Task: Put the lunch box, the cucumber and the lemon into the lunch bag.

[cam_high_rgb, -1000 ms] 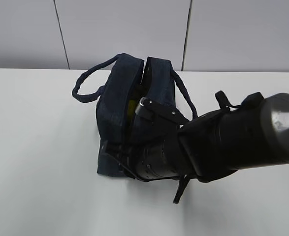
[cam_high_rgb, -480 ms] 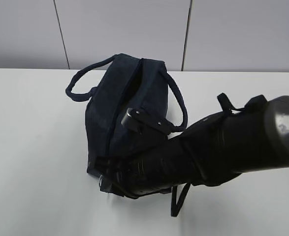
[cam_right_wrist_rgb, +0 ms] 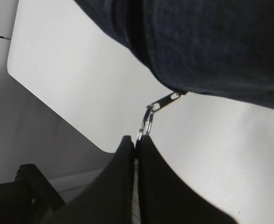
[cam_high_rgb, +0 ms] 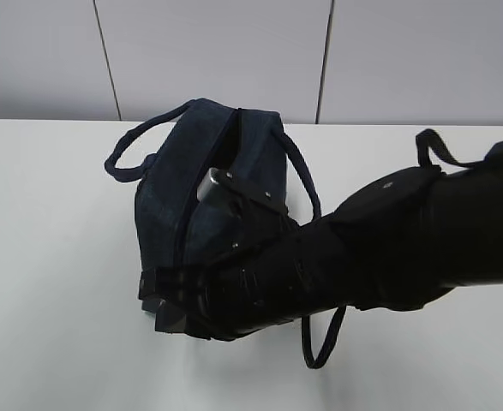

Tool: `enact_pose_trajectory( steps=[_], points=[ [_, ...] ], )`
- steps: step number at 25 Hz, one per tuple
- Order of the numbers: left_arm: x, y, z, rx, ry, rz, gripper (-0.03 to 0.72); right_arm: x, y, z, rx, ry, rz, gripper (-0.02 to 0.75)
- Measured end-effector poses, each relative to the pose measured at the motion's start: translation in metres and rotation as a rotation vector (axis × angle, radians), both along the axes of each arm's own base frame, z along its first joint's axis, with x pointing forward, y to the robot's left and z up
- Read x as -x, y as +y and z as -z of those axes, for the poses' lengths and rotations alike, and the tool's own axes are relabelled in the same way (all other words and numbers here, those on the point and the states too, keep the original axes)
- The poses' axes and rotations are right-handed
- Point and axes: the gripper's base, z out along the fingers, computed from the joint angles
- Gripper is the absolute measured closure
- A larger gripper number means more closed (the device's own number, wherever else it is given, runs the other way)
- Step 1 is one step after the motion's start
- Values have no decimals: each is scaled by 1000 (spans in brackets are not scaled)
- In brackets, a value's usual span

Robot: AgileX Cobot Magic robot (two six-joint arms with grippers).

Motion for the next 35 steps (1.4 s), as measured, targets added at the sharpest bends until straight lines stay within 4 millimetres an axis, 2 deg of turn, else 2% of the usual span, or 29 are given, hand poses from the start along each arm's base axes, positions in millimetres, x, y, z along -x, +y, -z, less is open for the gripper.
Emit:
enact_pose_trajectory(
  steps=[6, 13, 23, 28, 31, 35],
  points=[
    [0, 0, 0, -1, 2, 0, 366, 3, -2, -7, 3, -24, -25, 738],
    [0, 0, 0, -2, 4, 1, 367, 7, -7, -27, -7, -80, -49, 738],
    [-12, -6, 11, -39, 75, 6, 367, 10, -14, -51, -41, -148, -41, 738],
    [-15, -8, 15, -47, 91, 6, 366, 3, -24, -61, -53, -174, -8, 738],
    [-16, -9, 23, -52, 111, 5, 367, -2, -30, -62, -54, -178, 16, 738],
    [-18, -11, 46, -49, 159, 1, 367, -8, -33, -66, -62, -189, 33, 738]
  ],
)
